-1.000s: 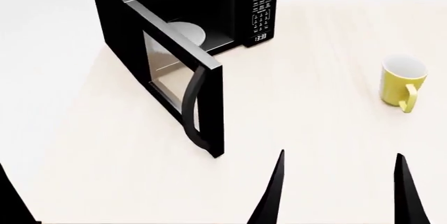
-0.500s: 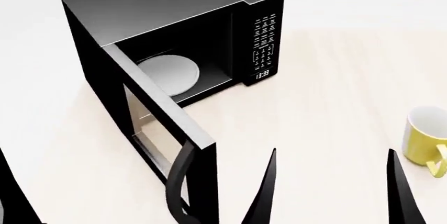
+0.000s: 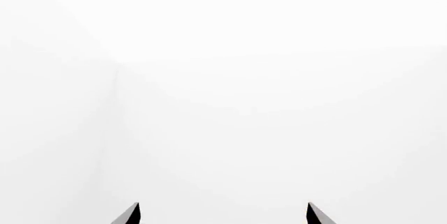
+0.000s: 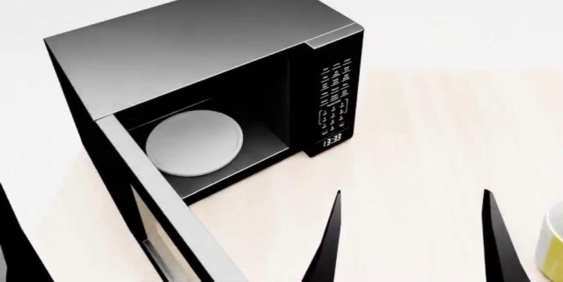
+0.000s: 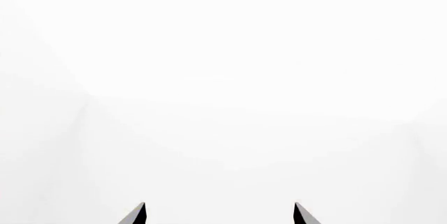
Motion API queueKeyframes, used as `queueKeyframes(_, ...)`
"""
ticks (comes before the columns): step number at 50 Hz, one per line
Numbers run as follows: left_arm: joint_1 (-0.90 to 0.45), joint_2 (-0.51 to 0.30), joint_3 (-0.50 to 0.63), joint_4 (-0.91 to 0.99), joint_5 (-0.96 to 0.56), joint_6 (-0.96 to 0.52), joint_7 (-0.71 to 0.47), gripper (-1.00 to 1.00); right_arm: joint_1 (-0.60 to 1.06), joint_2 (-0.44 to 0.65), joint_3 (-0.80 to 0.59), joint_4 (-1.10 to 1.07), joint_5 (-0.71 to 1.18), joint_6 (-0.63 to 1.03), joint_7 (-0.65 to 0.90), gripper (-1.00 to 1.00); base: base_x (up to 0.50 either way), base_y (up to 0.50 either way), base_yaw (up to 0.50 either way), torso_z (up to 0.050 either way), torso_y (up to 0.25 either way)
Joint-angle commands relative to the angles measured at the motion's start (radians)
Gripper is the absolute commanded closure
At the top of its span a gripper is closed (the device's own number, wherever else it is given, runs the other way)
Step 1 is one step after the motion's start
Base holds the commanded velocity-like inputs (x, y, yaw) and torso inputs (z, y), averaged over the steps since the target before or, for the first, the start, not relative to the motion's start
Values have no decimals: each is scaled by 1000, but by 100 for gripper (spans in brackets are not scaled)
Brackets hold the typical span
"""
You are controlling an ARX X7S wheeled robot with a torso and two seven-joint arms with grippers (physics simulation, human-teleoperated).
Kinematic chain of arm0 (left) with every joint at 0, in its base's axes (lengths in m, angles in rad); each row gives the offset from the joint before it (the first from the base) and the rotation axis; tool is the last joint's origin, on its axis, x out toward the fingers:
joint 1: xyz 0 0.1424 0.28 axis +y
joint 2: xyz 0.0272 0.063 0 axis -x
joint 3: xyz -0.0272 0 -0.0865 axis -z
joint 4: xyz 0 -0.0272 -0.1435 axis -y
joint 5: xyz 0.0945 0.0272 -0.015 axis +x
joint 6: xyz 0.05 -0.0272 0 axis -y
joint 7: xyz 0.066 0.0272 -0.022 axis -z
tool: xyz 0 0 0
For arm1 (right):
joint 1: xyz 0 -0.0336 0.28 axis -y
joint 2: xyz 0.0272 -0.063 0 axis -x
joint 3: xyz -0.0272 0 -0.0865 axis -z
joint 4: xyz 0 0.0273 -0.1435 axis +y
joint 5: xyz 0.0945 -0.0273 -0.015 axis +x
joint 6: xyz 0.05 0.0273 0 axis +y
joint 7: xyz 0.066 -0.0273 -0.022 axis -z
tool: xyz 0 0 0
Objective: Close the microwave.
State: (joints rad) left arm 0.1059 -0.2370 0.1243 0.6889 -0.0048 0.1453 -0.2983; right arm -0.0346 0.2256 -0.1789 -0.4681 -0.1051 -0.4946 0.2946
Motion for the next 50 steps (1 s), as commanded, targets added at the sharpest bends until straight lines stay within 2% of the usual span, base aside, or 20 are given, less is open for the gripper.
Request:
queueKeyframes(1, -3, 1, -9, 0, 6, 0, 2, -100, -3, -2, 7, 3, -29, -24, 1, -100, 500, -4, 0, 0, 0)
queueKeyframes(10, -33, -32, -74, 36, -97, -73, 0, -100, -4, 1, 8, 3, -43, -33, 14, -100, 139, 0, 0, 0, 0)
queueKeyframes(13, -72, -89, -118, 60, -138, -129, 24, -100, -2, 3, 9, 1, -42, -31, 16, -100, 0, 0, 0, 0, 0)
queueKeyframes(16, -106, -165, -190, 84, -283, -216, 64, -100, 0, 4, 9, 3, -42, -30, 19, -100, 0, 0, 0, 0, 0)
queueKeyframes(17, -109, -204, -222, 84, -358, -243, 93, -100, 0, 5, 9, 6, -42, -32, 20, -100, 0, 0, 0, 0, 0)
queueKeyframes(19, -113, -265, -256, 75, -414, -260, 139, -100, -1, 6, 7, 8, -43, -34, 21, -100, 0, 0, 0, 0, 0)
queueKeyframes(22, -115, -318, -276, 55, -441, -254, 195, -100, -2, 8, 6, 7, -43, -34, 23, -100, 0, 0, 0, 0, 0)
queueKeyframes(23, -119, -365, -287, 32, -503, -250, 264, -100, -2, 8, 6, 8, -42, -32, 24, -100, 0, 0, 0, 0, 0)
queueKeyframes(26, -126, -420, -299, -13, -580, -253, 349, -100, -1, 11, 3, 10, -41, -34, 24, -100, 0, 0, 0, 0, 0)
queueKeyframes(29, -124, -449, -293, -69, -599, -230, 428, -100, -2, 13, 0, 12, -41, -33, 25, -100, 0, 0, 0, 0, 0)
queueKeyframes(32, -62, -533, -236, -116, -618, -196, 631, -100, -3, 14, -3, 17, -42, -37, 27, -100, 0, 0, 0, 0, 0)
queueKeyframes(34, -28, -562, -211, -144, -578, -164, 708, -100, -3, 14, -6, 20, -45, -38, 28, -100, 0, 0, 0, 0, 0)
queueKeyframes(35, -18, -579, -208, -146, -607, -173, 734, -100, -3, 15, -7, 22, -45, -39, 28, -100, 0, 0, 0, 0, 0)
queueKeyframes(42, -72, -567, -128, -242, -552, -145, 821, -100, -4, 19, -13, 26, -45, -40, 30, -100, 0, 0, 0, 0, 0)
queueKeyframes(50, -126, -483, -22, -365, -438, -69, 871, -100, -2, 23, -20, 32, -47, -42, 33, -100, 0, 0, 0, 0, 0)
